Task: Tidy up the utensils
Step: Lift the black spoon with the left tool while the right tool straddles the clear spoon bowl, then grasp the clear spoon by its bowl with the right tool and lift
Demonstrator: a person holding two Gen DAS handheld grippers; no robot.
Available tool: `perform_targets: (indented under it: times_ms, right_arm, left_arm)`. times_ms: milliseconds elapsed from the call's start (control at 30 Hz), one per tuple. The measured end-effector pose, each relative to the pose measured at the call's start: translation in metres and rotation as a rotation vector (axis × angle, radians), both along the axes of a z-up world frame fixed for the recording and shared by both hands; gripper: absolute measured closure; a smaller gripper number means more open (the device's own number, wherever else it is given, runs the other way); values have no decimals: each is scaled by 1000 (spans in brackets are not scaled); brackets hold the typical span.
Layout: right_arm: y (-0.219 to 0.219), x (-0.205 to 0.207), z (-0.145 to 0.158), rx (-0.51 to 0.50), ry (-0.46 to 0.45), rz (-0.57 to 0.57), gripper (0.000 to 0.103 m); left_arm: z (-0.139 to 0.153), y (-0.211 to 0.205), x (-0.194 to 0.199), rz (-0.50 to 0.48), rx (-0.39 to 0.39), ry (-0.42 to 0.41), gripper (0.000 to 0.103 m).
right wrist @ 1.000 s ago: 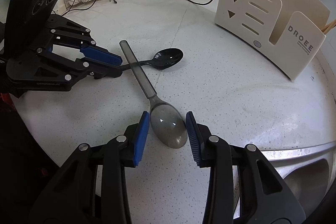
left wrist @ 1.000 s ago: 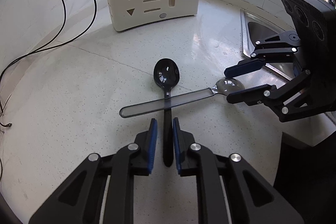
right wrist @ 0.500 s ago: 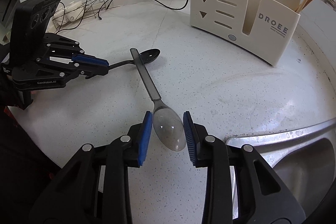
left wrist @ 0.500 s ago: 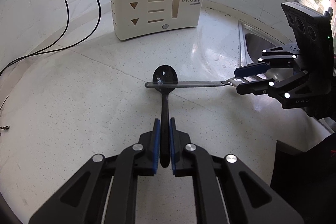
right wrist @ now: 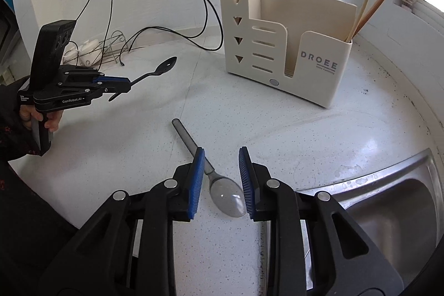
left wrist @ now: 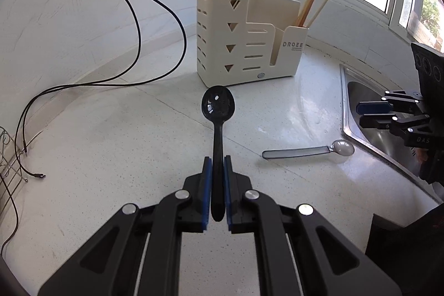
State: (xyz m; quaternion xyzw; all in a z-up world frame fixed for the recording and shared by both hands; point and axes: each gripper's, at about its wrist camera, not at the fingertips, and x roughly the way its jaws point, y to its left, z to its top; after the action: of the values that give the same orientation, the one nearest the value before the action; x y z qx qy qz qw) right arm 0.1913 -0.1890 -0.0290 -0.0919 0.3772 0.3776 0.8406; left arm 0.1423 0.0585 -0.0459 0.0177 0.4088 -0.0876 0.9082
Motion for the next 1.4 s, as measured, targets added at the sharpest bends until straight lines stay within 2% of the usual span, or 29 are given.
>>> perform_targets:
  times_ms: [200, 367, 600, 733, 900, 1100, 1167, 1400]
  right_arm:
    - [7, -2, -7, -12, 14, 40, 74]
    - [21, -5, -26, -74, 41, 68, 74]
    - [51, -3, -46, -181, 23, 123, 74]
    - [60, 3, -51, -205, 32, 138, 77]
    - [65, 7, -52, -237, 38, 161, 85]
    - [74, 11, -51, -282, 66, 203, 88]
    - [75, 12, -50, -278, 80, 223, 92]
    - [67, 12, -44, -187, 110, 199, 92]
  left_arm:
    - [3, -3, 1, -16, 10, -13, 95]
    - [4, -3, 0, -22, 8, -16, 95]
    - [2, -3, 0, -20, 8, -4, 95]
    - [2, -2, -2, -16, 4, -5, 95]
    - [2, 2, -1, -9, -5, -4, 95]
    - [5, 5, 0, -11, -12, -9, 95]
    - [5, 6, 0, -10, -12, -12, 95]
    - [8, 10, -2, -1, -14, -24, 95]
